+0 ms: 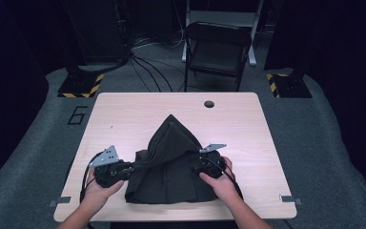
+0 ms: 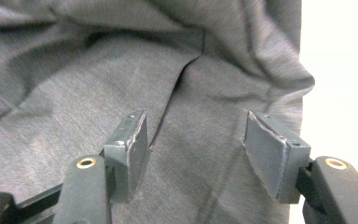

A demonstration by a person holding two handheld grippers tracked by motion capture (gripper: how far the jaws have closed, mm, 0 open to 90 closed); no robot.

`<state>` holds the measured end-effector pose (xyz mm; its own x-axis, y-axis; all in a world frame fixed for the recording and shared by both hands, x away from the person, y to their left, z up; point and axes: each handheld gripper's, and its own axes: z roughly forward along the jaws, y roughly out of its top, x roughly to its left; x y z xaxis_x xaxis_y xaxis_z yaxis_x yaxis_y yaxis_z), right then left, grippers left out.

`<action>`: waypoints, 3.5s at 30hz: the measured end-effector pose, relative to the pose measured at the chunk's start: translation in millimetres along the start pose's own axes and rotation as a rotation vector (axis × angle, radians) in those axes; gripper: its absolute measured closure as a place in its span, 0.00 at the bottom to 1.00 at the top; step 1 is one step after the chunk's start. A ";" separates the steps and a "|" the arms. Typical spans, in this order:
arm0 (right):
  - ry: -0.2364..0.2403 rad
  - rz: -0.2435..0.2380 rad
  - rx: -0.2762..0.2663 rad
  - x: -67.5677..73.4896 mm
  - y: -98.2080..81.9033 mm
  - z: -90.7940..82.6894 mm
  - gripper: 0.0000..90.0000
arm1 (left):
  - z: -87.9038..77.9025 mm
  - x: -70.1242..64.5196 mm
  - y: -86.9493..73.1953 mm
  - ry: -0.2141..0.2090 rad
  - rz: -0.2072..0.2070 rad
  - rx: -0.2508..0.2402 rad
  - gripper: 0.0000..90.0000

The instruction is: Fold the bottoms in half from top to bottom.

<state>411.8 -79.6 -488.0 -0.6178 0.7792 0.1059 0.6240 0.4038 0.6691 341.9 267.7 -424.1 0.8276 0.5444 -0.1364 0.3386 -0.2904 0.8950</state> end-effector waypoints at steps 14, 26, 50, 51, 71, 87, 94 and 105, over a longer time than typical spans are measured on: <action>0.013 0.003 -0.069 -13.0 39.1 -28.9 0.43 | 6.8 -8.0 -37.4 -0.014 -0.023 0.100 0.94; 0.050 -0.061 -0.083 6.1 88.6 -15.0 0.43 | 17.9 -16.4 -66.7 -0.030 -0.057 0.199 0.93; 0.181 -0.138 0.042 42.6 116.0 28.2 0.53 | 29.8 -15.8 -86.9 -0.014 -0.097 0.300 0.90; 0.186 -0.152 0.035 41.5 115.0 25.2 0.55 | 29.2 -15.5 -86.0 -0.015 -0.087 0.306 0.89; 0.221 -0.164 -0.063 29.5 46.3 -43.7 0.55 | 8.8 -24.2 -72.5 -0.013 -0.117 0.215 0.66; 0.186 -0.126 -0.125 10.8 -2.1 -106.0 0.53 | -3.1 -12.7 -41.2 0.040 -0.089 0.207 0.48; 0.220 -0.144 -0.118 31.0 25.4 -84.4 0.47 | 25.7 -0.4 -36.1 0.059 -0.098 0.235 0.44; 0.218 -0.202 0.086 43.4 -8.9 -30.7 0.45 | 40.3 5.1 -60.8 0.089 -0.082 0.286 0.40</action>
<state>364.7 -64.1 -466.7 -0.8157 0.5616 0.1384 0.5104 0.5863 0.6292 343.5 256.5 -496.3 0.7540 0.6386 -0.1539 0.5252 -0.4455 0.7250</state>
